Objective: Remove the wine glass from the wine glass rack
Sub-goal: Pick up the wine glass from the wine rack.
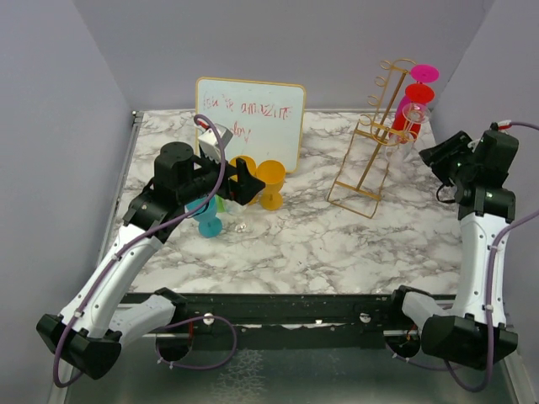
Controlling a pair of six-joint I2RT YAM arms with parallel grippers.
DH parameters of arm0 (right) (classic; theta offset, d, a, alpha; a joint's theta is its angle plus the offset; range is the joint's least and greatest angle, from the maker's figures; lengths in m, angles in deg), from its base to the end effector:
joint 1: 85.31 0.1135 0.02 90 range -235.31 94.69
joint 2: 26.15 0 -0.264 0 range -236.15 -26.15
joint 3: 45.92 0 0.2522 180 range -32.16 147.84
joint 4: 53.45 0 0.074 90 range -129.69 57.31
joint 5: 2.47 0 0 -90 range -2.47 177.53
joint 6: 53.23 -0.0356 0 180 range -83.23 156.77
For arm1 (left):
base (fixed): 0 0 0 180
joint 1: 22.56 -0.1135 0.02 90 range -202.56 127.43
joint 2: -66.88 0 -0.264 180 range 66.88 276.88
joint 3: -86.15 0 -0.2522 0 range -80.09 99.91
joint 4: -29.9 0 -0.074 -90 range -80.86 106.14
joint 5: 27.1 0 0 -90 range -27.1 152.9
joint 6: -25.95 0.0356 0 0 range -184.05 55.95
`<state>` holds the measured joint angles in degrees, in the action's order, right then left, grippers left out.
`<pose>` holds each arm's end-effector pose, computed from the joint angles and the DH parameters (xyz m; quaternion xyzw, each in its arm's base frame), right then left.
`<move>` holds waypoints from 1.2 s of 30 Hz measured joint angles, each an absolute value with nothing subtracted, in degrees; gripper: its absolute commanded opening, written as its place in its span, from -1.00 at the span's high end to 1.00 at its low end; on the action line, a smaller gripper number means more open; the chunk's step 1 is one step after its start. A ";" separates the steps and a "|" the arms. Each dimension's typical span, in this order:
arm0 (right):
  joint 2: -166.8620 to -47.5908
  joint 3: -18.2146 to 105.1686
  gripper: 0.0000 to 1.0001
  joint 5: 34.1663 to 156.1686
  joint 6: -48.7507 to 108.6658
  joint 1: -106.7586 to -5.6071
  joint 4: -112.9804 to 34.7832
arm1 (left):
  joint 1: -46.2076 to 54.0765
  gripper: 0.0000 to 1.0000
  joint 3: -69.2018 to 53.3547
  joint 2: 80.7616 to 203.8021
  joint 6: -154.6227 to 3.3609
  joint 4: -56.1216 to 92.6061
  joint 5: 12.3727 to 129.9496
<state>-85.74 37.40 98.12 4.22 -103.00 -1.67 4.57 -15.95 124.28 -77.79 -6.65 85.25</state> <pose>0.2053 -0.0586 0.3914 0.3194 0.7932 0.1447 0.4979 0.1867 -0.1109 0.3947 0.2071 0.7648 -0.3511 0.4989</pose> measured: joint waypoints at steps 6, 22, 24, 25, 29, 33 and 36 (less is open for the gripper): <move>-87.86 41.66 0.00 99.76 2.73 -103.40 -5.24 | 4.57 -0.98 -16.15 124.00 -77.50 -6.67 84.81; -98.83 46.65 0.00 109.96 -2.28 -106.59 -16.67 | 4.57 -0.98 -17.35 123.06 -77.00 -6.69 83.00; -99.62 46.65 0.00 111.86 -2.73 -106.81 -17.78 | 4.57 -0.98 -17.68 122.53 -76.91 -6.69 82.74; -99.79 46.65 0.00 112.59 -2.91 -106.83 -18.22 | 4.57 -0.98 -17.83 122.36 -76.87 -6.69 82.69; -99.90 46.65 0.03 114.64 -3.48 -107.07 -19.92 | 4.57 -0.98 -17.99 122.38 -76.87 -6.69 82.60; -100.10 46.65 0.09 115.49 -3.89 -107.64 -20.84 | 4.57 -0.98 -17.99 122.53 -76.87 -6.69 82.60; -100.47 46.63 0.11 115.93 -4.42 -107.94 -21.41 | 4.57 -0.98 -17.99 122.60 -76.87 -6.69 82.60</move>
<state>-100.47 46.63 115.93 -4.42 -107.94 -21.41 4.57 -17.99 122.60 -76.87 -6.69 82.60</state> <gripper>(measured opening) 0.455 0.987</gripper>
